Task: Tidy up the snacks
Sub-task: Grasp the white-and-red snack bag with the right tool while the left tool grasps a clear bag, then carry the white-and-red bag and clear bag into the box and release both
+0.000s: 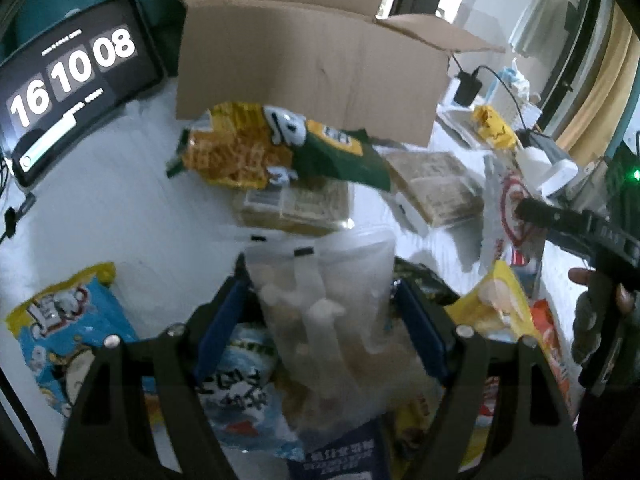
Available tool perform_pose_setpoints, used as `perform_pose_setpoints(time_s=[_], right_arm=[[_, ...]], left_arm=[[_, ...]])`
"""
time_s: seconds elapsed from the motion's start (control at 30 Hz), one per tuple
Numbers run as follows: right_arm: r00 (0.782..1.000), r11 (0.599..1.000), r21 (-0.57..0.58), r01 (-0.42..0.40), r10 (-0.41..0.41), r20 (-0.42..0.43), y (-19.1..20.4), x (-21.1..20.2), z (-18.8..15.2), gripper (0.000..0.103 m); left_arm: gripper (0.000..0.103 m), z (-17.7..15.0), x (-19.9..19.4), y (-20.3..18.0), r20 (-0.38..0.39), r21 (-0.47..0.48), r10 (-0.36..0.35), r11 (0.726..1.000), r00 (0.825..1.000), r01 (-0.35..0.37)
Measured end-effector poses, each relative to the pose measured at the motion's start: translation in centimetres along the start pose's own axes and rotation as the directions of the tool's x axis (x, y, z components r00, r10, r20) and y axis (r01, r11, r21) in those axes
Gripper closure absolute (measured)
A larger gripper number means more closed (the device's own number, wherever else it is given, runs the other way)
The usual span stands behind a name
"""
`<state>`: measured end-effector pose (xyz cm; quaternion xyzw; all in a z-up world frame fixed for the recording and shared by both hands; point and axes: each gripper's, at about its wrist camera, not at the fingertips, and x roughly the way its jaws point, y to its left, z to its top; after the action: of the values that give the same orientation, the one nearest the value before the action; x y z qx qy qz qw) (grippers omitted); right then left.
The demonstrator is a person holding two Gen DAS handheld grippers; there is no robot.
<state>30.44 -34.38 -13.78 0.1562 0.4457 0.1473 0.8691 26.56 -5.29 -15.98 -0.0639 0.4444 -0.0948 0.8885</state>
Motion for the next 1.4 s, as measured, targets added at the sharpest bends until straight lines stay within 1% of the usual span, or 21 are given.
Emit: perform_pose_setpoints(time_s=[0.03, 0.07, 0.1, 0.13, 0.23, 0.27, 0.33, 0.37, 0.4, 0.57, 0.83, 1.13, 1.4], right_arm=[[1.0, 1.0, 0.007, -0.011, 0.011, -0.01, 0.0, 0.2, 0.0, 0.018], [1.0, 1.0, 0.009, -0.015, 0.015, -0.016, 0.2, 0.3, 0.0, 0.018], [1.0, 1.0, 0.005, -0.014, 0.014, -0.017, 0.3, 0.3, 0.0, 0.018], [1.0, 1.0, -0.007, -0.01, 0.009, -0.014, 0.6, 0.3, -0.1, 0.019], [1.0, 0.999, -0.037, -0.01, 0.01, -0.005, 1.4, 0.1, -0.2, 0.032], [1.0, 0.999, -0.047, -0.004, 0.004, -0.005, 1.6, 0.1, -0.1, 0.038], [1.0, 0.998, -0.067, 0.014, -0.013, 0.007, 2.0, -0.2, -0.1, 0.042], [1.0, 0.997, -0.071, 0.007, -0.006, 0.011, 2.1, -0.3, 0.0, 0.045], [1.0, 0.997, -0.072, 0.005, -0.004, 0.015, 2.1, -0.5, 0.0, 0.046], [0.998, 0.996, -0.088, 0.015, -0.009, 0.067, 2.6, -2.2, 0.7, 0.046], [0.992, 0.993, -0.122, 0.007, 0.009, 0.127, 3.6, -4.3, 2.1, 0.046], [0.985, 0.986, -0.169, -0.002, 0.031, 0.17, 5.8, -5.5, 3.7, 0.046], [0.98, 0.978, -0.206, -0.003, 0.043, 0.193, 7.3, -5.7, 5.5, 0.046]], left_arm=[[0.025, -0.1, 0.1, -0.2, 0.002, 0.011, 0.002, 1.0, 1.0, -0.002], [0.029, -0.2, 0.1, -0.3, 0.005, 0.021, 0.0, 1.0, 1.0, 0.0], [0.036, -0.2, 0.0, -0.5, 0.007, 0.032, 0.0, 0.999, 1.0, 0.0], [0.04, -0.2, -0.1, -0.7, 0.013, 0.044, 0.009, 0.999, 1.0, -0.01], [0.048, -0.1, -0.4, -0.9, 0.024, 0.058, 0.007, 0.998, 1.0, -0.009], [0.05, -0.1, -0.6, -0.9, 0.029, 0.059, 0.005, 0.998, 1.0, -0.007], [0.053, -0.1, -0.8, -0.9, 0.033, 0.063, -0.003, 0.998, 0.999, 0.001], [0.053, -0.1, -1.1, -1.0, 0.039, 0.067, -0.004, 0.998, 0.999, 0.001], [0.054, -0.1, -1.3, -1.0, 0.045, 0.072, -0.004, 0.997, 0.999, 0.001], [0.055, 0.2, -2.5, -1.0, 0.072, 0.074, -0.013, 0.997, 0.997, 0.007], [0.055, 1.5, -5.5, -1.0, 0.144, 0.086, -0.019, 0.996, 0.989, 0.006], [0.055, 4.0, -8.2, -0.2, 0.229, 0.097, -0.01, 0.995, 0.973, -0.012], [0.055, 6.4, -9.9, 0.5, 0.297, 0.106, 0.011, 0.993, 0.955, -0.044]])
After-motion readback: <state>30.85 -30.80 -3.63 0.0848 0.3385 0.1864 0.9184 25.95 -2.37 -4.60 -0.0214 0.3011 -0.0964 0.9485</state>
